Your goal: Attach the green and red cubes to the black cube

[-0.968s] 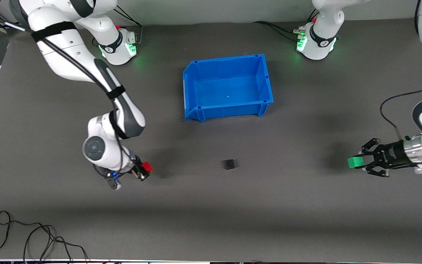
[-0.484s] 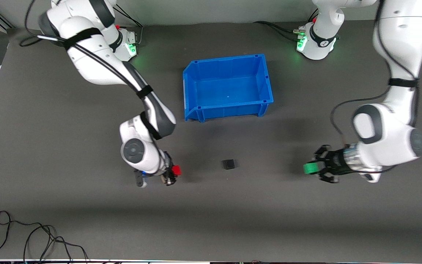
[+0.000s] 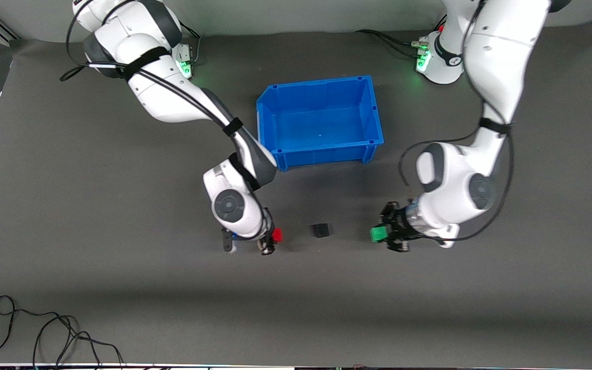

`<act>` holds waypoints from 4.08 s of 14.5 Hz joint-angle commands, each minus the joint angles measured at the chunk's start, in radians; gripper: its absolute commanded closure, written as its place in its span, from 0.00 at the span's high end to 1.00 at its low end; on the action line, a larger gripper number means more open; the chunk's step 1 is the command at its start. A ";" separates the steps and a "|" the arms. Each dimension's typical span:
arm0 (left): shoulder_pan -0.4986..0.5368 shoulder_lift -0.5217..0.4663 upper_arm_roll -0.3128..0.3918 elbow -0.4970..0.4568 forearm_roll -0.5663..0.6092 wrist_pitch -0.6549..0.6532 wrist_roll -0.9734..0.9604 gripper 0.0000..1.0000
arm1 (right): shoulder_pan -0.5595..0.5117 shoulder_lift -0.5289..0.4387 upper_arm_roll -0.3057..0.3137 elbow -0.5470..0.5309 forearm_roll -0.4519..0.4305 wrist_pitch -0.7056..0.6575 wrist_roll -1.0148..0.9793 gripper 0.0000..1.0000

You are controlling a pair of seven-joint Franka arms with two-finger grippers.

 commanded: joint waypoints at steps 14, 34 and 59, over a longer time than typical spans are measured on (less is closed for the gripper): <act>-0.196 0.158 0.021 0.061 -0.002 0.232 -0.150 0.10 | 0.058 0.083 -0.007 0.095 -0.006 0.090 0.164 0.00; -0.274 0.204 0.025 0.110 -0.002 0.289 -0.216 0.11 | 0.052 0.092 -0.009 0.094 -0.006 0.099 0.142 0.00; 0.072 -0.170 0.194 -0.034 0.167 -0.330 0.734 1.00 | -0.103 -0.246 -0.007 0.161 0.002 -0.465 -0.512 0.99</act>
